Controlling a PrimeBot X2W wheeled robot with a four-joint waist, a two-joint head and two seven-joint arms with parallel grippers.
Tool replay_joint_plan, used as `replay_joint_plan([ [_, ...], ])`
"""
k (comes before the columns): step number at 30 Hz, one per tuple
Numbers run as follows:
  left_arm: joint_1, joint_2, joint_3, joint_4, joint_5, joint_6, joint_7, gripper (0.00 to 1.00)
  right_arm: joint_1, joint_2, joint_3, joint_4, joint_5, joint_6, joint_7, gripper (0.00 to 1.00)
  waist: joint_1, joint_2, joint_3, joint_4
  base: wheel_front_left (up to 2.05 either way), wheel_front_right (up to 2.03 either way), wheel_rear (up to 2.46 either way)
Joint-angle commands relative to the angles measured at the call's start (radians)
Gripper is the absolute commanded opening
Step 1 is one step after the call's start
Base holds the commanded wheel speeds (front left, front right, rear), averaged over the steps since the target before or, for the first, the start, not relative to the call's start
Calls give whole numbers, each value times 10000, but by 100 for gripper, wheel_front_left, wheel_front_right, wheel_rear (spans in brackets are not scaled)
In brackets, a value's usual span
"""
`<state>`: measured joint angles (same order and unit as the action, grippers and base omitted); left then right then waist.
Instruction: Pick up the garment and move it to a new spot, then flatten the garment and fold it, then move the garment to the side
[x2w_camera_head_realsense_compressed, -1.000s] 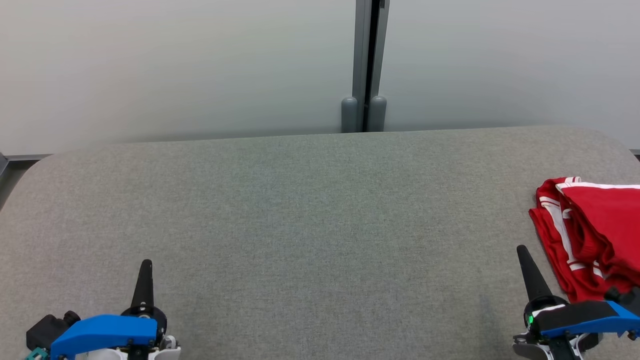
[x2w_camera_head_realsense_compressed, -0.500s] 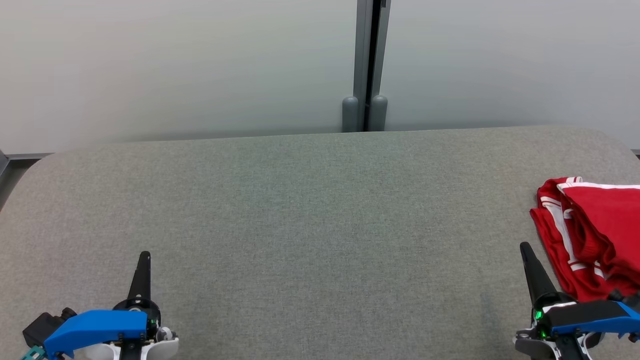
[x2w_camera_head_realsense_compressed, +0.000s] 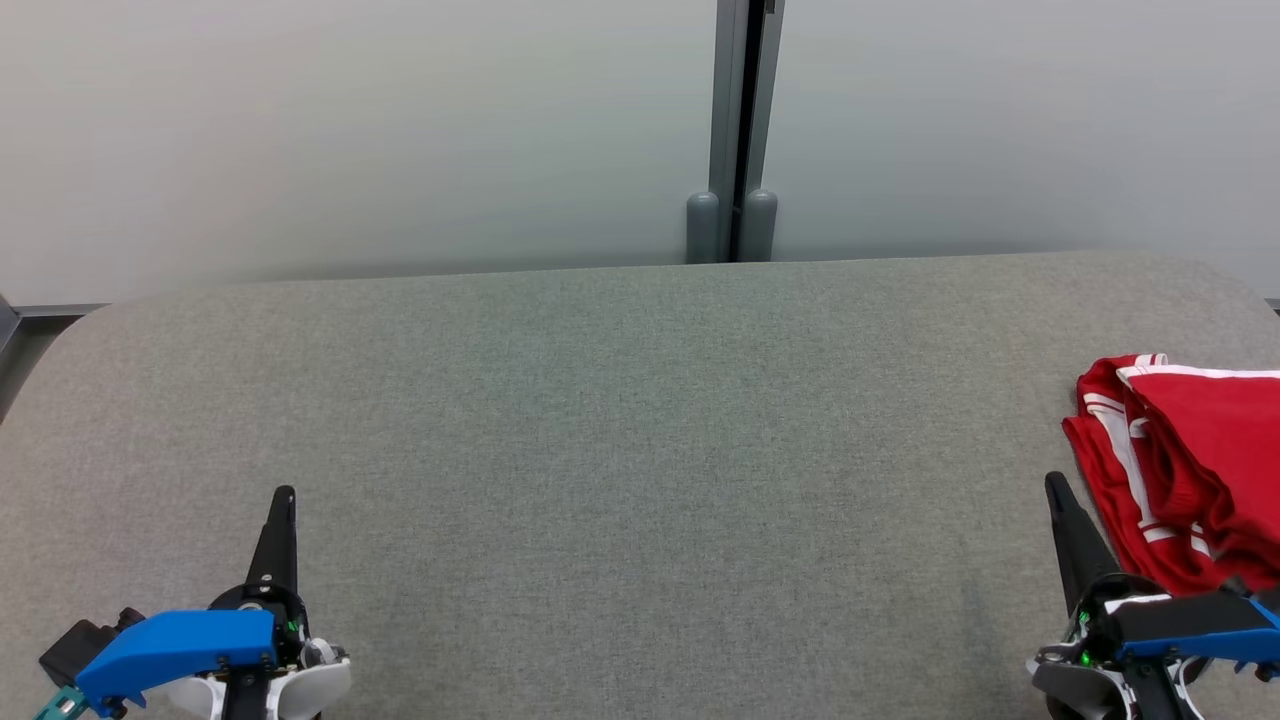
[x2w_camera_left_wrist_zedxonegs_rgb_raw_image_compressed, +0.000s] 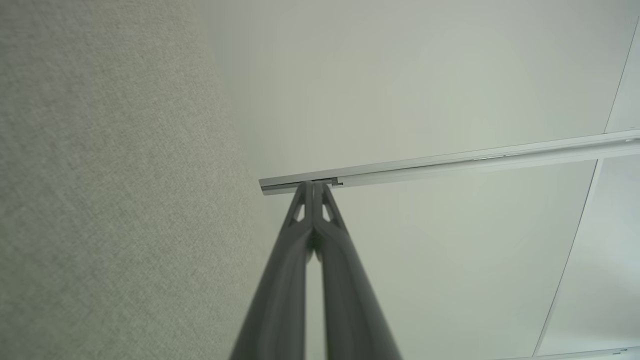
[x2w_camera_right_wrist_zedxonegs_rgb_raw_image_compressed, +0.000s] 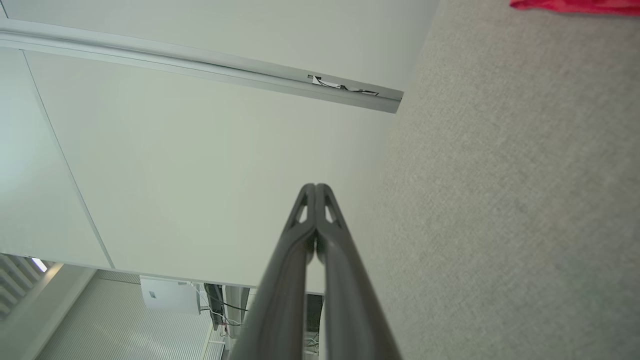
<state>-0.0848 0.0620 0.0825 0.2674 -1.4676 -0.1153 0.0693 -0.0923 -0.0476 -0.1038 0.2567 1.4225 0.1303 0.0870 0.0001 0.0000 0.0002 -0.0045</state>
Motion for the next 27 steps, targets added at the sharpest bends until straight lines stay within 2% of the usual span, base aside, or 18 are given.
replay_joint_plan([
  [1,-166,11,62,-77,-179,-95,72,0,-144,-42,-33,-87,240,7,60,0,0,0,2,3,0,0,0],
  [27,-292,-139,347,-250,-1463,-204,487,0,-230,-44,-122,-137,1914,7,295,0,-1,0,28,45,0,0,0],
])
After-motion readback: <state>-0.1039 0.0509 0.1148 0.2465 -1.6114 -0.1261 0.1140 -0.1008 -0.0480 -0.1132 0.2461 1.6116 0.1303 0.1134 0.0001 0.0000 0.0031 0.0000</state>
